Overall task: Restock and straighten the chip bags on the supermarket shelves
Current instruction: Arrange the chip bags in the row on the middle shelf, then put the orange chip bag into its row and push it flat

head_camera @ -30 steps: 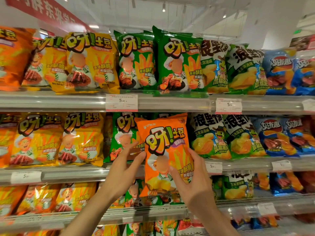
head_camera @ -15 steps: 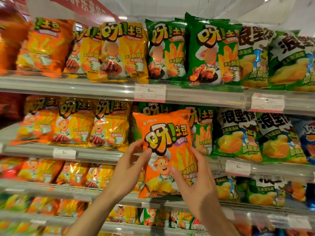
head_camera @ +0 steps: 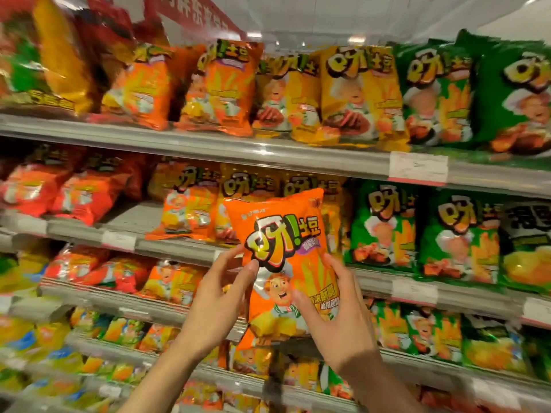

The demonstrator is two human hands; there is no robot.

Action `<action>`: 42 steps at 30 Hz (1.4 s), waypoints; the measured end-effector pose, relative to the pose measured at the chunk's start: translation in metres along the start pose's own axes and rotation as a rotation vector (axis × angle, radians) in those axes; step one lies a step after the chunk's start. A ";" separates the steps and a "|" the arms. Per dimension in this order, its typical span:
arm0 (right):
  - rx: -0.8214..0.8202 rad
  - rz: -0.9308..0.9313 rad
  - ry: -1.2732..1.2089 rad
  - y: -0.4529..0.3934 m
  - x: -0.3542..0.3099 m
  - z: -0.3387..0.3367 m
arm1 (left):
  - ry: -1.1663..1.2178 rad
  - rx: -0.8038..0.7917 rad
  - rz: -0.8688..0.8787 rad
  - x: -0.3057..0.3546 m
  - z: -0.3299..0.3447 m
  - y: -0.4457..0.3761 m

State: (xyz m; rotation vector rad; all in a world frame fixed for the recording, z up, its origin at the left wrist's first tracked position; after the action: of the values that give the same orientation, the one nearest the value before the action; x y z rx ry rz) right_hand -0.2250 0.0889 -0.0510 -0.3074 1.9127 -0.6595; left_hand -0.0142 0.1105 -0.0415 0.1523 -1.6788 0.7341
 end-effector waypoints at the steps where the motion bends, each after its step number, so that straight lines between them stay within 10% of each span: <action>1: -0.012 -0.002 0.001 0.005 -0.010 0.019 | -0.002 0.010 0.002 -0.004 -0.021 -0.005; 16: -0.209 -0.029 -0.072 0.024 -0.120 0.232 | -0.098 0.183 -0.019 -0.057 -0.239 -0.088; 42: 0.113 0.068 0.234 -0.099 -0.136 0.402 | -0.458 0.055 0.323 -0.090 -0.267 -0.297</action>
State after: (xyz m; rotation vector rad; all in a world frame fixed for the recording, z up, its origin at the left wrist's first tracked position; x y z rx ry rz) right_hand 0.1867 -0.0484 -0.0140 -0.0962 2.0877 -0.7828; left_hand 0.3756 -0.0059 0.0056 0.0926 -2.1503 1.0448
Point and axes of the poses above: each hand's wrist, its own y-axis away from the middle knuckle, its own z-axis out of the palm, x = y × z, the point moved 1 cm from there along -y, towards the middle knuckle, and after that the axes turned 14 degrees about x, right-handed, at the moved point
